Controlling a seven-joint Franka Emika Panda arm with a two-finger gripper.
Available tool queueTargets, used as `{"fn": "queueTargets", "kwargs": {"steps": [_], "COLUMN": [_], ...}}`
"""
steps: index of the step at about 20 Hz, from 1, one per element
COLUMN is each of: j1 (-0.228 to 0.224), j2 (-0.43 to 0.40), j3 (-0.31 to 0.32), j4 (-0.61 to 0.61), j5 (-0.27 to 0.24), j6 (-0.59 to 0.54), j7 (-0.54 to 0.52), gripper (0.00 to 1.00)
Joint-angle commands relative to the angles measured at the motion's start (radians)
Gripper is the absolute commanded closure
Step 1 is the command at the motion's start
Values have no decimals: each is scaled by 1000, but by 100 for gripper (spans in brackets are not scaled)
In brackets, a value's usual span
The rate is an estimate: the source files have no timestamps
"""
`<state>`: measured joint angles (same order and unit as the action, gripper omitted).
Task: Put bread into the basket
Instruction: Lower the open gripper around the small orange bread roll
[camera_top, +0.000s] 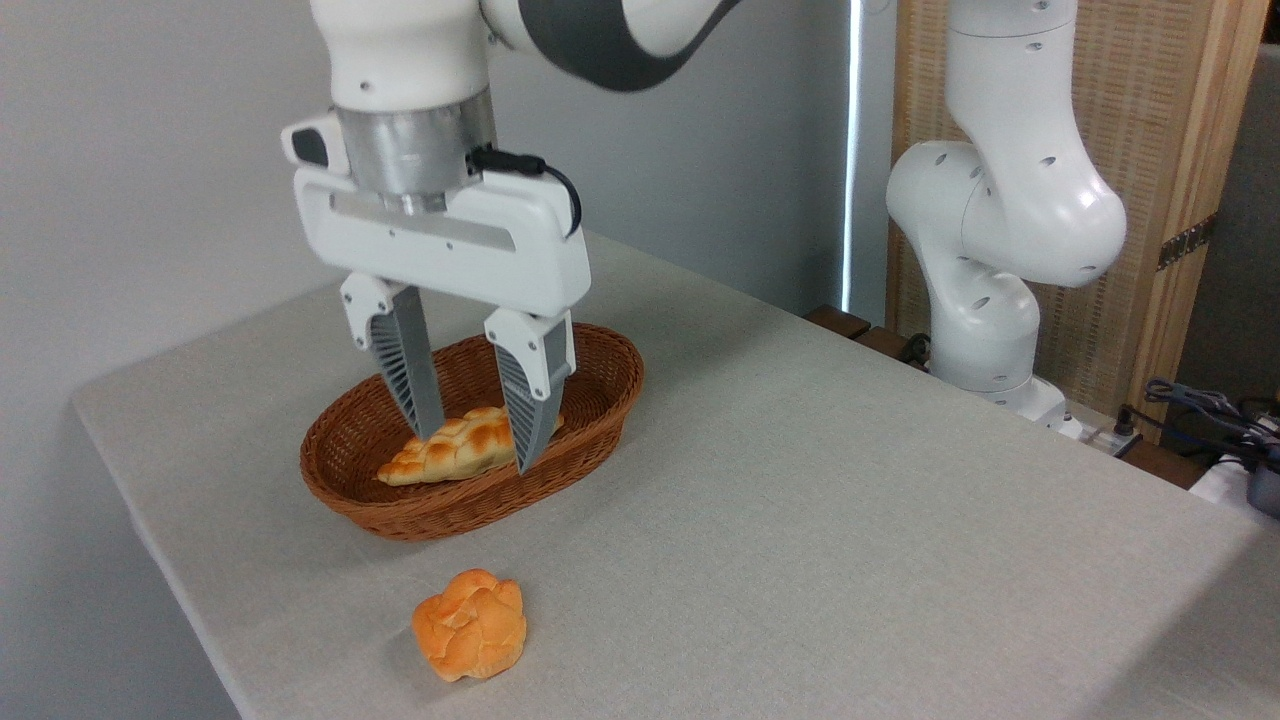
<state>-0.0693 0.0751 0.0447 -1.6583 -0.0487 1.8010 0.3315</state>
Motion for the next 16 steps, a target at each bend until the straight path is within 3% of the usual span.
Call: {"fn": "queueTargets", "kwargs": {"steps": [1,4,9,16], "j1": [9,9,8,6], "j2": [20,31,37,74], "j3": [4,4,4,1], "j4": [-34,-107,-208,-230], "j5": [-19,-17,-17,-5], "j6": [101,222,345,422], "j7": [-175,-299,-328,-351], "gripper": [0,0,0,0]}}
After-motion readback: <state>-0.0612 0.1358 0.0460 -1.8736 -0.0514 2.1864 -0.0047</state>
